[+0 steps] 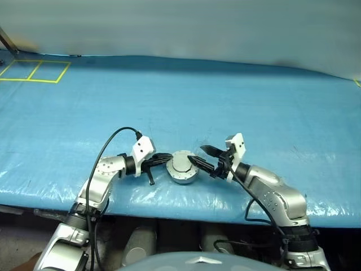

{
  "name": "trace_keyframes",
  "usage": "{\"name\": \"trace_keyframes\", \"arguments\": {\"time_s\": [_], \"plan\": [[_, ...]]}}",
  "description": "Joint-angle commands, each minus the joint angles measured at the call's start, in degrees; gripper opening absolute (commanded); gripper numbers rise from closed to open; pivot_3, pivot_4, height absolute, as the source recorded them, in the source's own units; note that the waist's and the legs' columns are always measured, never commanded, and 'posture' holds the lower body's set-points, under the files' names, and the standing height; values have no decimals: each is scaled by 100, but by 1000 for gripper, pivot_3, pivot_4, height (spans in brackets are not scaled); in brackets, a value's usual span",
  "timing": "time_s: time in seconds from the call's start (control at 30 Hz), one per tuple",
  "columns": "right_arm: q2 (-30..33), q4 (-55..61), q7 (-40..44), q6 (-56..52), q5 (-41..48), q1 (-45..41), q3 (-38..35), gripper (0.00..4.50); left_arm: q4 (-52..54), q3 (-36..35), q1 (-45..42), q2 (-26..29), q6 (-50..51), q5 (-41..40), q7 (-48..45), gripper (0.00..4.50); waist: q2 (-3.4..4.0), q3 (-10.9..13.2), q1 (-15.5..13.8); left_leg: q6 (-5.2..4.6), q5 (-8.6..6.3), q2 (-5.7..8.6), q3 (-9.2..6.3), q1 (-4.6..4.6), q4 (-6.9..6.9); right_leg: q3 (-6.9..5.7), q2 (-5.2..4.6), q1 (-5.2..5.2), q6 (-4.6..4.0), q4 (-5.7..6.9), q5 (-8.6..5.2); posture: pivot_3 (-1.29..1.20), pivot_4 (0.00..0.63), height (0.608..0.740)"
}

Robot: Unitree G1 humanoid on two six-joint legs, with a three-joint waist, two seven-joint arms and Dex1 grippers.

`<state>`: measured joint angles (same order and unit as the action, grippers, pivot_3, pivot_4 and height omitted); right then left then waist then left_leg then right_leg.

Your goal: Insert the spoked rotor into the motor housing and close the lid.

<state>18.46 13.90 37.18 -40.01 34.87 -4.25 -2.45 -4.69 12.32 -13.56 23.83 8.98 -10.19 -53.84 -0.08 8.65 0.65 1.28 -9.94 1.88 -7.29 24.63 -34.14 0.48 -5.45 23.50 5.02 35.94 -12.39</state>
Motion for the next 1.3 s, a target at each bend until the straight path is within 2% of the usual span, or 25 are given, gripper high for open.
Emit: {"name": "trace_keyframes", "arguments": {"time_s": [0.03,0.37,0.77,0.87,1.03,1.13,1.3], "plan": [[-30,219,-165,-411,504,56,-310,4426,-143,128,103,-9,20,73,-33,0,-2,2,1,0,0,0,1,0,-2,0,0,-1,-10,-1,-8,0,150,740],[-125,369,-650,-1921,2244,509,-968,4426,-129,91,105,-7,-45,52,-34,0,-2,2,6,-1,0,-1,2,-6,-6,1,0,-7,-20,2,-14,0,150,740],[-614,80,-1343,-2300,2835,575,-897,4426,-123,78,112,-11,-91,86,-3,0,-2,2,35,-1,1,-3,4,-10,-22,4,6,-14,-19,8,-13,0,150,740],[-651,15,-1396,-2334,2888,577,-915,3806,-117,75,122,-9,-101,97,5,0,-1,2,45,-1,1,-4,3,-11,-22,4,8,-14,-19,12,-12,0,150,740],[-670,-93,-1458,-2391,2893,620,-882,2127,-103,81,144,-25,-116,111,13,0,-1,2,53,-2,1,-3,3,-11,-28,6,9,-18,-16,13,-10,0,150,740],[-702,-166,-1489,-2385,2972,621,-959,1279,-114,87,142,-34,-128,115,17,0,1,1,58,-2,1,-4,3,-16,-28,8,11,-21,-16,15,-10,0,150,740],[-641,-144,-1510,-2389,2914,625,-910,1219,-122,91,159,-43,-157,118,29,0,1,1,58,-2,0,-5,3,-36,-40,8,12,-49,-18,15,-11,0,150,740]]}}
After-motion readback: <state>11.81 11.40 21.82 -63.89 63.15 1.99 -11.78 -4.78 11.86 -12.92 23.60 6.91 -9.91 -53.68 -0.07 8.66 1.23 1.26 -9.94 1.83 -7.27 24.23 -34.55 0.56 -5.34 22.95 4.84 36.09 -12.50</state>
